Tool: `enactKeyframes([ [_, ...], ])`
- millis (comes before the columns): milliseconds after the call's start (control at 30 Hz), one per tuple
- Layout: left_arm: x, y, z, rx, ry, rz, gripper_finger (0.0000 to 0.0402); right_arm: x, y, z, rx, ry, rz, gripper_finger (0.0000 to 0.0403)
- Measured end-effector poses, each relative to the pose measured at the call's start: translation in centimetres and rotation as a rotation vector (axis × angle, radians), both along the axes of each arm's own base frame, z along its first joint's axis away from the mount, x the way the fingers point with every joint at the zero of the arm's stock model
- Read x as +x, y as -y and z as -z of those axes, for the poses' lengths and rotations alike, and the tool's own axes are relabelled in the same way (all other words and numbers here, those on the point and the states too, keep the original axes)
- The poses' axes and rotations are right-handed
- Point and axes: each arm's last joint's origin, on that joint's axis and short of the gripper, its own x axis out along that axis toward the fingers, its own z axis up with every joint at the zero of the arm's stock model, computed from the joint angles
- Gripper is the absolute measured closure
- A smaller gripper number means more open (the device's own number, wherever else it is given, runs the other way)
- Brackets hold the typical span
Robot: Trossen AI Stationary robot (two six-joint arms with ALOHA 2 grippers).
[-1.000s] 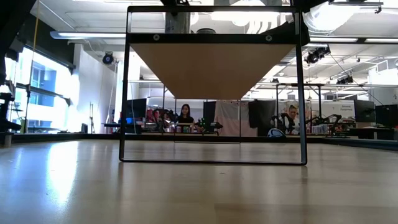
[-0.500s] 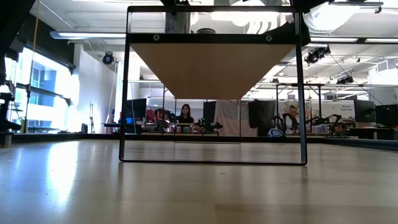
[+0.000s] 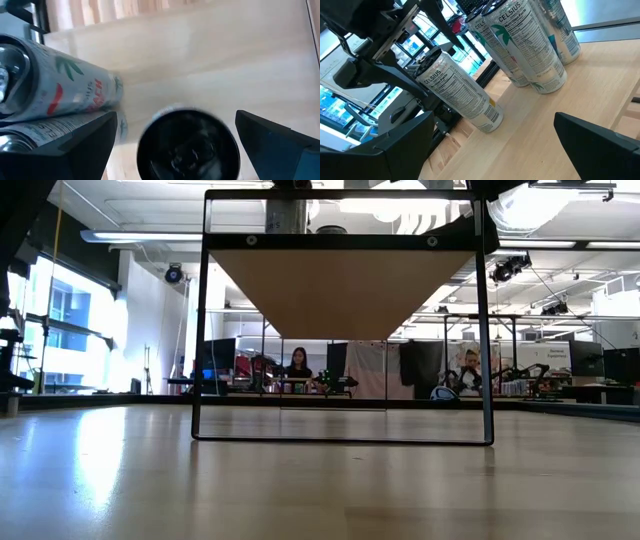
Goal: Place canned beverage on shelf
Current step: Put the left white yellow soda can on the shelf
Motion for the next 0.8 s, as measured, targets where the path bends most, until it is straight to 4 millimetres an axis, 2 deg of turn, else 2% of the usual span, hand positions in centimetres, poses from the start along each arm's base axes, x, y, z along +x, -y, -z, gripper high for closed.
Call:
enactKeyframes([
  [500, 0.4, 0.1, -0.2, 0.001, 0.045, -0.019, 0.0025, 0.0, 0.0, 0.0, 0.001, 0.0, -0.004, 0.0006],
  [667, 0.4, 1.4, -0.1, 0.068, 0.013, 0.079, 0.0025, 0.0, 0.0, 0.0, 0.002, 0.0, -0.008, 0.0006],
  [800, 0.2, 2.9, 0.0, 0.192, -0.047, 0.159, 0.0025, 0.0, 0.0, 0.0, 0.002, -0.001, -0.009, 0.0006],
])
